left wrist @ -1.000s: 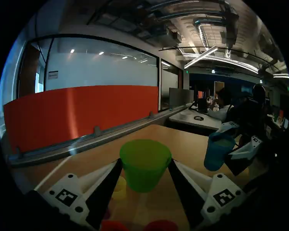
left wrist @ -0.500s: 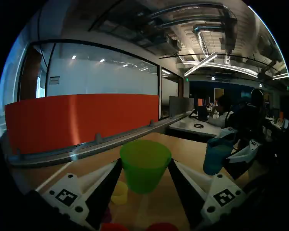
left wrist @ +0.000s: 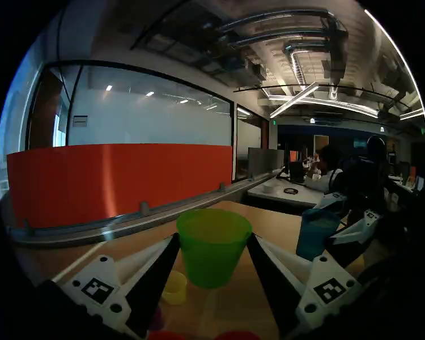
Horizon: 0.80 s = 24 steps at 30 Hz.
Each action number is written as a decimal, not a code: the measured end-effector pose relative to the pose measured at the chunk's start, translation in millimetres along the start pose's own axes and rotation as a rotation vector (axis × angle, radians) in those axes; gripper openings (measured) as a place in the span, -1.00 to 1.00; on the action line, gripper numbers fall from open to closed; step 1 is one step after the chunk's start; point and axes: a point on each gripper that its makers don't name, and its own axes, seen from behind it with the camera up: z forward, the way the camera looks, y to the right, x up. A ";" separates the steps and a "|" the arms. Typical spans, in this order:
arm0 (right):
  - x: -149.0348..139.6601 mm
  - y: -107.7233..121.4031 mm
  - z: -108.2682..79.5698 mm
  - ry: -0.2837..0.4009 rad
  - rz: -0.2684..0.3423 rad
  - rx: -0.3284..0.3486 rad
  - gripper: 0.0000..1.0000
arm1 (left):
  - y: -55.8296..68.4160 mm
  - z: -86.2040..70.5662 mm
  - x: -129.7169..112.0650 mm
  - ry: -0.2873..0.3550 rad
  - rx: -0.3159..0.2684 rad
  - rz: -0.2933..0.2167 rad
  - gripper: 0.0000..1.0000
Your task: Pour water
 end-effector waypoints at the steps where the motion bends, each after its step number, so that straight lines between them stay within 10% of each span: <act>1: 0.4 0.0 0.1 0.000 0.000 0.000 0.80 | -0.1 -0.1 0.1 0.000 0.000 0.000 0.73; 24: 8.1 -6.7 10.2 0.000 0.002 0.024 0.80 | -4.0 -31.9 -6.8 0.001 0.003 -0.053 0.72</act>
